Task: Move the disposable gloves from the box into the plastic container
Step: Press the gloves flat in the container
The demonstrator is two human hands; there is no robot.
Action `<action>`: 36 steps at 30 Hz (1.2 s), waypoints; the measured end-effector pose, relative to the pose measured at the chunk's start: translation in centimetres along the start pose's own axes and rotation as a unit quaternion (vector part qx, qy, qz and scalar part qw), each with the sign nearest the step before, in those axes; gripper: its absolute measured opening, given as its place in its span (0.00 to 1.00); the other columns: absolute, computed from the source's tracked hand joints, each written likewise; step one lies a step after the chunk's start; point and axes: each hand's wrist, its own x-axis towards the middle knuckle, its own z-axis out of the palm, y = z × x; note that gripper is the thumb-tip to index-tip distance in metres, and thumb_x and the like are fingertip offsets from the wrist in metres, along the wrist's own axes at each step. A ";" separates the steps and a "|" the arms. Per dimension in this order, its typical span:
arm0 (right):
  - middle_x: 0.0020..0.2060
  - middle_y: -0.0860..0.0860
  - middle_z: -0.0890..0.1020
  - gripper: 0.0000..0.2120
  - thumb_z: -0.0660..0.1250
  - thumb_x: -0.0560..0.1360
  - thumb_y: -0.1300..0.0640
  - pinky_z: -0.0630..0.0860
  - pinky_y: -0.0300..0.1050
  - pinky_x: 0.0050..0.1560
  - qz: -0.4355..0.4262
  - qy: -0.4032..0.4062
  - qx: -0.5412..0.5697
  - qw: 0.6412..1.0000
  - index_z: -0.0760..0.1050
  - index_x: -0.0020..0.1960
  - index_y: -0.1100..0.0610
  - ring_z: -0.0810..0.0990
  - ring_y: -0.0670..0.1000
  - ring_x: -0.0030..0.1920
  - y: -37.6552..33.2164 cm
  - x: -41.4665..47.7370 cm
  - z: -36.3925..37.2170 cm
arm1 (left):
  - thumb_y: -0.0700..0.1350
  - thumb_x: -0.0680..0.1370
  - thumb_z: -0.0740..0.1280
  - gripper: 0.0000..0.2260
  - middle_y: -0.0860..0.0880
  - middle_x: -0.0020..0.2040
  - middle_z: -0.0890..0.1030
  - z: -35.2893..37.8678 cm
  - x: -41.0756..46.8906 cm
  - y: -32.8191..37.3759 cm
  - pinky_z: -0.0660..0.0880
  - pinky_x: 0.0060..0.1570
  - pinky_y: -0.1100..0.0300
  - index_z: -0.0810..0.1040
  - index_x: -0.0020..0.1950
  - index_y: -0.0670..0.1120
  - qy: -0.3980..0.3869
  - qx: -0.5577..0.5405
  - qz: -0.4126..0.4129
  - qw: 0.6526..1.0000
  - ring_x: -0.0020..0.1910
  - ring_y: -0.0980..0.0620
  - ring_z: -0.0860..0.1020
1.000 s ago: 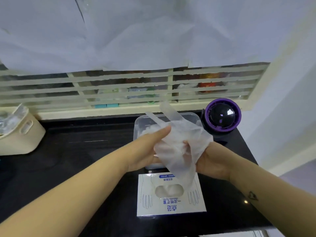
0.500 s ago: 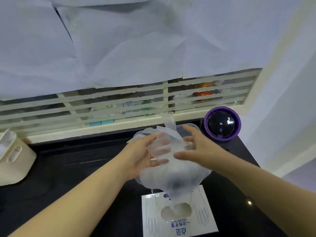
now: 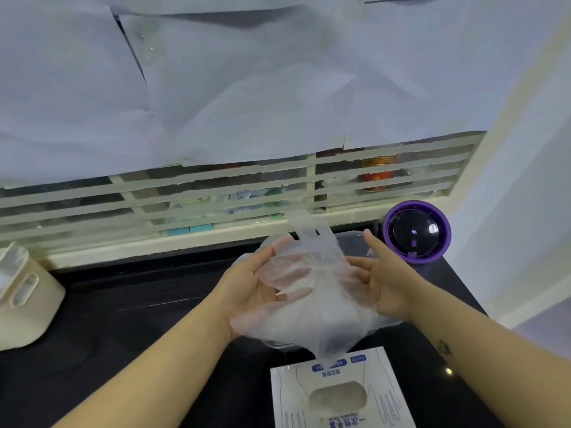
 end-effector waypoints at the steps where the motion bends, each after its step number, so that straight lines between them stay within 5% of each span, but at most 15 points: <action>1: 0.54 0.59 0.83 0.33 0.60 0.74 0.34 0.80 0.53 0.51 0.016 -0.016 0.023 0.999 0.76 0.60 0.62 0.82 0.59 0.52 0.4 -0.2 -0.3 | 0.49 0.74 0.64 0.22 0.39 0.63 0.79 0.0 0.2 0.0 0.78 0.55 0.43 0.76 0.68 0.46 0.006 -0.019 0.008 1.000 0.57 0.40 0.80; 3: 0.54 0.60 0.83 0.34 0.67 0.69 0.37 0.81 0.48 0.41 0.022 -0.032 0.068 0.997 0.73 0.64 0.62 0.83 0.57 0.47 1.1 -0.4 -0.6 | 0.49 0.75 0.64 0.18 0.40 0.58 0.82 0.0 0.9 -0.1 0.79 0.51 0.45 0.82 0.61 0.45 0.018 -0.048 0.038 0.998 0.52 0.42 0.83; 5: 0.54 0.60 0.81 0.33 0.72 0.67 0.48 0.80 0.47 0.43 -0.021 -0.006 0.071 0.997 0.68 0.68 0.59 0.82 0.55 0.47 1.6 -0.1 -0.6 | 0.50 0.75 0.64 0.16 0.41 0.53 0.84 0.2 1.3 -0.7 0.81 0.47 0.47 0.85 0.54 0.43 0.037 -0.056 0.063 0.996 0.46 0.45 0.84; 7: 0.54 0.59 0.79 0.33 0.71 0.70 0.61 0.79 0.46 0.45 -0.085 0.058 0.038 0.994 0.63 0.72 0.58 0.82 0.56 0.47 1.3 0.4 -0.3 | 0.50 0.78 0.64 0.16 0.42 0.56 0.83 0.0 2.0 -1.5 0.81 0.51 0.47 0.81 0.60 0.43 0.075 -0.046 0.078 0.993 0.52 0.46 0.83; 9: 0.49 0.58 0.80 0.32 0.70 0.72 0.66 0.79 0.43 0.42 -0.142 0.114 -0.075 0.980 0.62 0.72 0.57 0.82 0.53 0.44 0.5 0.9 -0.3 | 0.49 0.80 0.63 0.16 0.44 0.60 0.81 -0.4 2.4 -2.1 0.79 0.53 0.47 0.77 0.65 0.45 0.129 -0.015 0.111 0.985 0.57 0.46 0.80; 12: 0.40 0.55 0.82 0.30 0.70 0.74 0.63 0.77 0.37 0.37 -0.205 0.140 -0.349 0.904 0.63 0.72 0.54 0.81 0.51 0.39 -0.8 2.1 -1.0 | 0.43 0.81 0.63 0.14 0.46 0.58 0.79 -1.6 2.1 -2.0 0.77 0.54 0.53 0.75 0.67 0.48 0.220 0.067 0.231 0.945 0.55 0.49 0.78; 15: 0.38 0.51 0.81 0.29 0.69 0.75 0.63 0.75 0.33 0.35 -0.227 0.120 -0.484 0.837 0.63 0.72 0.53 0.81 0.48 0.38 -1.4 3.4 -1.5 | 0.39 0.81 0.62 0.16 0.57 0.57 0.75 -2.3 1.0 -0.7 0.72 0.53 0.71 0.70 0.66 0.53 0.322 0.243 0.398 0.824 0.55 0.63 0.75; 18: 0.37 0.50 0.79 0.27 0.66 0.76 0.64 0.77 0.39 0.36 -0.249 0.122 -0.559 0.782 0.62 0.72 0.52 0.80 0.52 0.37 -1.4 4.4 -1.5 | 0.37 0.79 0.64 0.15 0.60 0.54 0.73 -1.4 1.7 -0.2 0.71 0.54 0.72 0.73 0.61 0.53 0.236 0.528 0.480 0.660 0.53 0.65 0.73; 21: 0.50 0.53 0.81 0.29 0.66 0.76 0.63 0.80 0.47 0.44 -0.257 0.121 -0.621 0.730 0.60 0.74 0.51 0.81 0.53 0.41 -1.0 4.7 -1.2 | 0.45 0.81 0.62 0.14 0.57 0.64 0.73 0.0 3.9 -0.9 0.69 0.57 0.66 0.74 0.67 0.53 0.088 0.768 0.282 0.568 0.60 0.58 0.73; 24: 0.67 0.53 0.70 0.32 0.68 0.76 0.57 0.75 0.42 0.57 -0.292 0.132 -0.666 0.674 0.57 0.75 0.51 0.78 0.50 0.56 -0.6 4.2 -1.3 | 0.50 0.82 0.61 0.17 0.53 0.72 0.67 -0.5 6.2 -2.5 0.70 0.62 0.56 0.70 0.71 0.55 0.037 0.854 0.065 0.515 0.67 0.51 0.69; 27: 0.70 0.50 0.65 0.27 0.66 0.77 0.54 0.65 0.42 0.66 -0.381 0.108 -0.705 0.588 0.62 0.74 0.52 0.65 0.51 0.68 -0.5 3.3 -1.0 | 0.50 0.82 0.61 0.18 0.52 0.72 0.67 -0.8 7.5 -3.1 0.71 0.62 0.50 0.69 0.72 0.55 0.037 0.861 0.032 0.507 0.67 0.49 0.69; 31: 0.72 0.49 0.64 0.31 0.67 0.76 0.49 0.64 0.46 0.69 -0.228 -0.053 -0.763 0.603 0.58 0.75 0.51 0.63 0.51 0.70 1.2 4.5 0.1 | 0.49 0.81 0.63 0.18 0.50 0.71 0.69 -1.3 9.0 -3.5 0.71 0.62 0.53 0.69 0.72 0.55 0.034 0.844 0.011 0.535 0.65 0.49 0.72; 36: 0.75 0.55 0.57 0.46 0.68 0.73 0.42 0.63 0.54 0.70 -0.109 -0.062 -0.792 0.598 0.45 0.78 0.58 0.58 0.57 0.73 2.4 6.8 0.1 | 0.45 0.81 0.64 0.21 0.46 0.67 0.73 -2.3 10.5 -4.3 0.70 0.52 0.63 0.65 0.73 0.49 0.087 0.735 -0.049 0.671 0.62 0.49 0.74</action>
